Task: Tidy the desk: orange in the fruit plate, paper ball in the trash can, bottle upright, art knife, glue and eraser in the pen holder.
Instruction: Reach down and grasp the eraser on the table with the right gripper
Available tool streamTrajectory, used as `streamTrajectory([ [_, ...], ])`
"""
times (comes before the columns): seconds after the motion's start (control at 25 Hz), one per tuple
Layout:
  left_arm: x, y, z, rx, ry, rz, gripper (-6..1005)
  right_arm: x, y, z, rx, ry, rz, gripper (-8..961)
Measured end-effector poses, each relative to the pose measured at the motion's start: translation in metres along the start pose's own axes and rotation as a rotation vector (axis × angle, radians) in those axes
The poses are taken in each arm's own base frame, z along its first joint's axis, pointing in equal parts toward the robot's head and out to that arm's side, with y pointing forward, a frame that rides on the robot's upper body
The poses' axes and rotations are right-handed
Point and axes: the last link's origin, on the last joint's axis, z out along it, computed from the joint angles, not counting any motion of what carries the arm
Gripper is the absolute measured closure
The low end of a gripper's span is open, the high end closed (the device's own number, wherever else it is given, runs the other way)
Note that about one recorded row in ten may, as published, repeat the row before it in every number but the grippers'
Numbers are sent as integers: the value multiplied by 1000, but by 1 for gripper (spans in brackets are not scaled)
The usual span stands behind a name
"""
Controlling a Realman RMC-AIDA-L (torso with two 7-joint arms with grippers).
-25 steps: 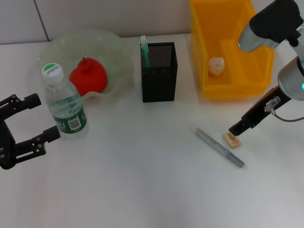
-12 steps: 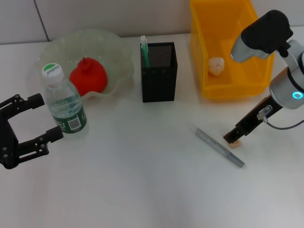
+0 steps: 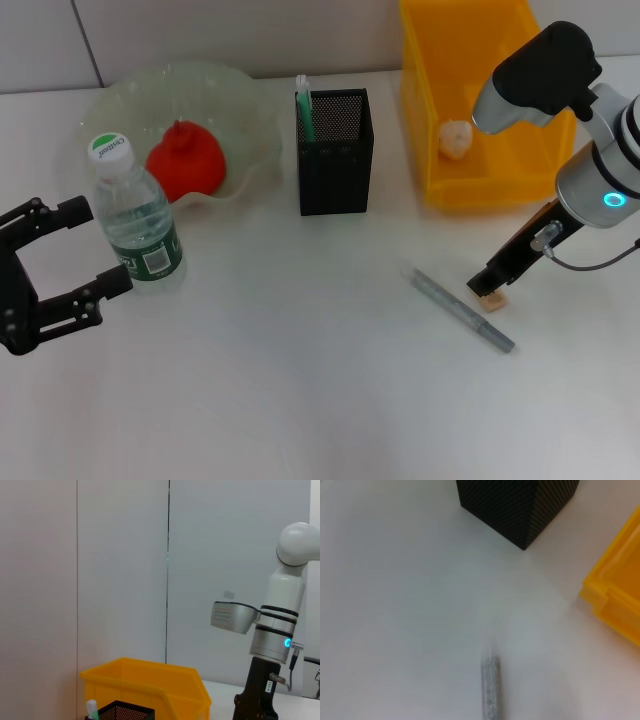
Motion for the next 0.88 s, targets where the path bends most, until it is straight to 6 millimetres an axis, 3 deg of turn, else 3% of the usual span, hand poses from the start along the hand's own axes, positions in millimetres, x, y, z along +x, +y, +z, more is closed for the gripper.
streamTrajectory([
  [0.16, 1, -1, 0, -1, -1, 5, 171, -1, 1, 0, -1, -2, 0, 343],
  [0.24, 1, -1, 0, -1, -2, 6, 171, 1, 1, 3, -6, 6, 5, 417],
  [0.88, 1, -1, 0, 1, -2, 11, 170, 1, 0, 10, -16, 24, 16, 416],
])
